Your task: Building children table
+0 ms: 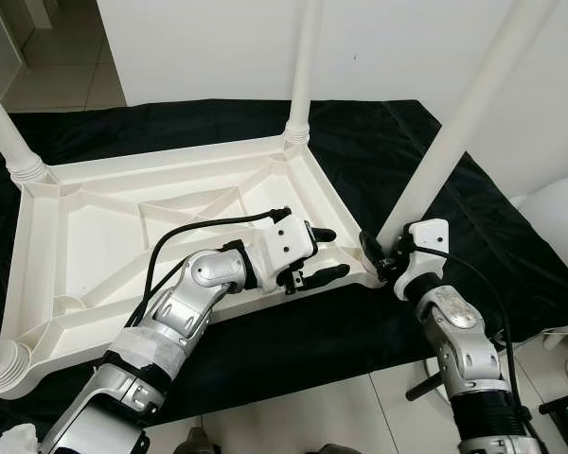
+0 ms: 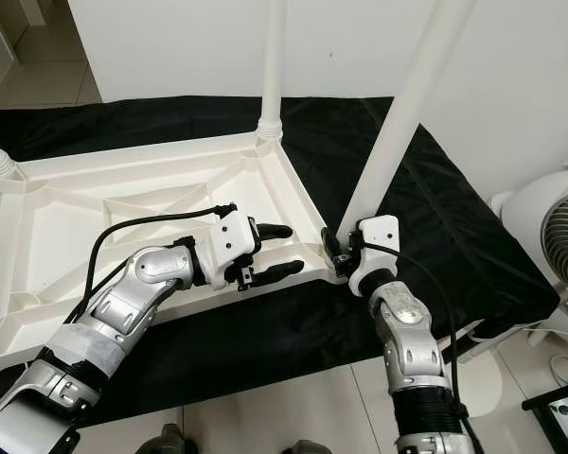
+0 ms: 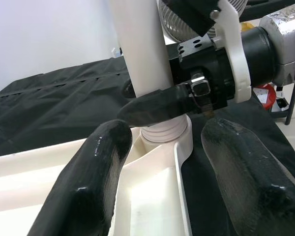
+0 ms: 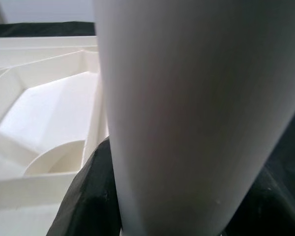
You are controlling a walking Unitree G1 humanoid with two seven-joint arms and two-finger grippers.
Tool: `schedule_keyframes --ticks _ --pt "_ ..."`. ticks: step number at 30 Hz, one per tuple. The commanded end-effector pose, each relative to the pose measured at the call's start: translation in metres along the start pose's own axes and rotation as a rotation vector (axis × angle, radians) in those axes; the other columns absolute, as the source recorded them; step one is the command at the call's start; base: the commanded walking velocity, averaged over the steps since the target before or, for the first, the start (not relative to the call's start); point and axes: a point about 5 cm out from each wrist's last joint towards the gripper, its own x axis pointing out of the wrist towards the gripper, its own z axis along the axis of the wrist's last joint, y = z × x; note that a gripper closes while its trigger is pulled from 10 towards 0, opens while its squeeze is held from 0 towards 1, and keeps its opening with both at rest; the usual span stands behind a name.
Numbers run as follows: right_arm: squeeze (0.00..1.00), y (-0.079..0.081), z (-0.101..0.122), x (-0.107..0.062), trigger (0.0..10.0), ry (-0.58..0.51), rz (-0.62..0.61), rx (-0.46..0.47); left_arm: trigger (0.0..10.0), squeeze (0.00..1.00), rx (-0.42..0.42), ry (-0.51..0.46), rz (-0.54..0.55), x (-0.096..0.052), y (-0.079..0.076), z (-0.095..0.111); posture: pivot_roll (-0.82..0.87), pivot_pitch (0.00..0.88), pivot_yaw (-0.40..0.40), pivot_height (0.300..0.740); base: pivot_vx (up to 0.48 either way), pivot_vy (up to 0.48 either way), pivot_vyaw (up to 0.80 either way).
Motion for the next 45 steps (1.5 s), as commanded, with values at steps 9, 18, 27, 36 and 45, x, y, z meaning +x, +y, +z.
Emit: schedule_keyframes --ticks 9,18,27,36,45 --pt "0.0 0.021 -0.004 0.001 10.0 0.048 -0.343 0.087 10.0 0.0 0.002 0.008 -0.085 0.0 -0.007 -0.001 0.01 0.0 -0.048 0.74 0.0 0.0 0.0" --pt "1.0 0.046 0.015 0.002 10.0 -0.079 -0.297 0.151 10.0 0.0 0.002 0.004 -0.081 0.0 -0.008 0.0 0.02 0.0 -0.06 0.74 0.0 0.0 0.0" --pt "1.0 0.049 0.025 -0.012 10.0 -0.159 -0.293 0.103 10.0 0.0 0.001 0.002 -0.073 -0.001 -0.009 0.0 0.02 0.0 -0.064 0.74 0.0 0.0 0.0" --pt "0.0 0.048 0.017 -0.05 10.0 -0.154 -0.285 0.076 10.0 0.0 0.003 -0.005 -0.048 -0.003 -0.006 0.001 0.0 0.013 -0.058 0.74 0.0 0.0 0.0" --pt "0.0 0.054 0.015 -0.08 0.0 -0.142 -0.216 0.081 10.0 0.0 0.014 -0.02 0.024 -0.006 0.01 0.004 -0.03 0.028 -0.035 0.74 0.0 0.0 0.0"
